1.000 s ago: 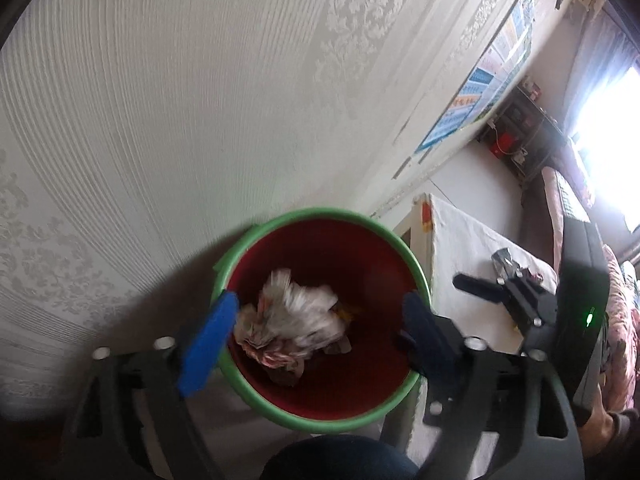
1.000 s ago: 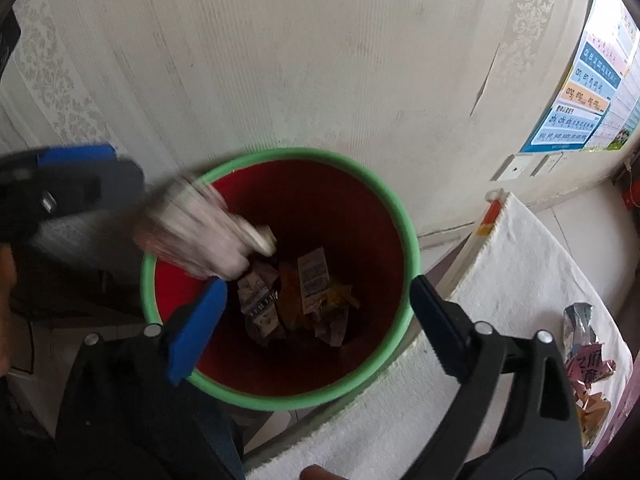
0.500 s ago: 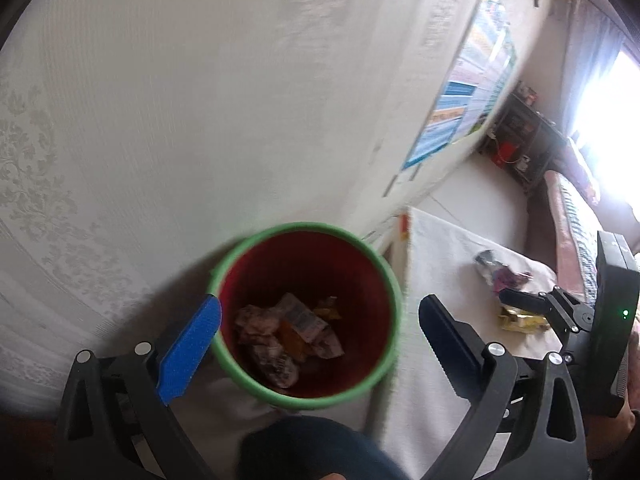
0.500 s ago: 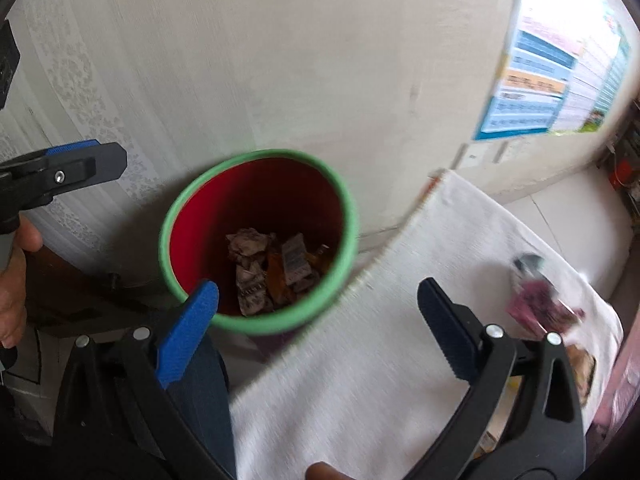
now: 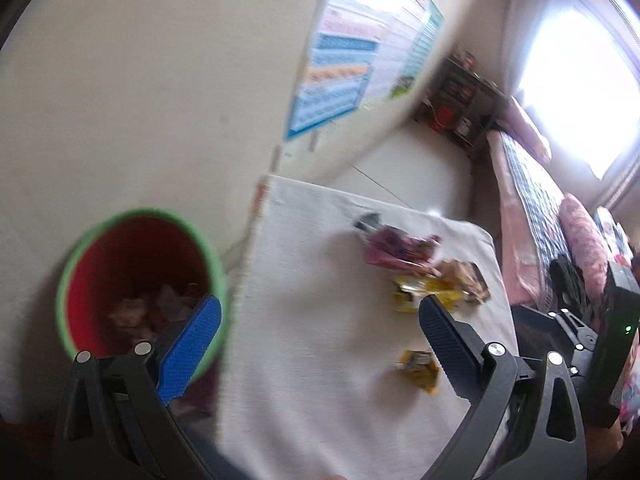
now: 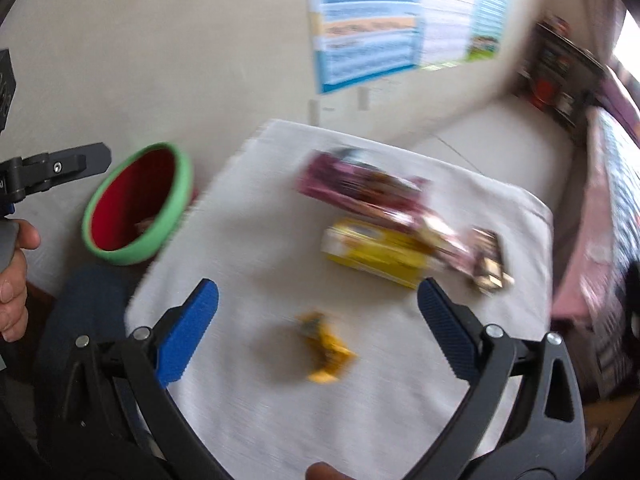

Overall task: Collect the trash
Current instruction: 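Move both tools back over the remaining wrappers on the table, then grasp the pink printed bag with the left tool while the right tool grasps the strawberry-print package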

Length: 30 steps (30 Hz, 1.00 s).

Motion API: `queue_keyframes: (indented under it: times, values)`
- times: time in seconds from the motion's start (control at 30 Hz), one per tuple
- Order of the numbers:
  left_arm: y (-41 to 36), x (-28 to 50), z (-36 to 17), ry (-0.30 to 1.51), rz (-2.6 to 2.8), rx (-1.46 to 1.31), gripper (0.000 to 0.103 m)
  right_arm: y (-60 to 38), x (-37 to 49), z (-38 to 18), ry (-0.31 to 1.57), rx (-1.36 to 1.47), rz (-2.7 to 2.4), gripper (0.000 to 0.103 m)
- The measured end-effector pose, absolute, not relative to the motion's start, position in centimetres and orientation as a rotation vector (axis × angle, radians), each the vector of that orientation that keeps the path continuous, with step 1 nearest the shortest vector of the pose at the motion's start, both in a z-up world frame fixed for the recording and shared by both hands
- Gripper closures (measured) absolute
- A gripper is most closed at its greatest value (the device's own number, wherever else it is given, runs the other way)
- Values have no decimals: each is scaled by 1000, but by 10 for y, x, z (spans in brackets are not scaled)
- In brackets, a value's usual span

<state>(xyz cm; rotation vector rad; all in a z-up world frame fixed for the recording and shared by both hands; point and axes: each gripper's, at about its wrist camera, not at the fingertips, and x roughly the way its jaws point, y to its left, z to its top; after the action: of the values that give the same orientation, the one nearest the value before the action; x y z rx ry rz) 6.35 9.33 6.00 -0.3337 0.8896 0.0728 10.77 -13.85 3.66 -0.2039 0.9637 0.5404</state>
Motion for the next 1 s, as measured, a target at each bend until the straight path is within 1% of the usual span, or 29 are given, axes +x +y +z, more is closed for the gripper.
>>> queue_keyframes:
  times: [0.2,0.37,0.57,0.67,0.8,1.0]
  values:
    - [45,97,42,956,-2,-317,8,-213,126,25,974,-142,412,5]
    - [23,117,25,1009,-40,-292,8,-235,143,14,966,-134,363,5]
    - [22,146,6,1061,-82,-268,8,-224,172,9,921,-150,392,5]
    - [27,163,-2,1076,-91,-284,8,-215,191,-6,949,-147,401,5]
    - [41,181,-16,1094,-89,-376,8,-204,208,-29,1016,-165,384,5]
    - [37,204,-38,1126,-126,-409,8,-191,218,-37,1041,-200,386,5]
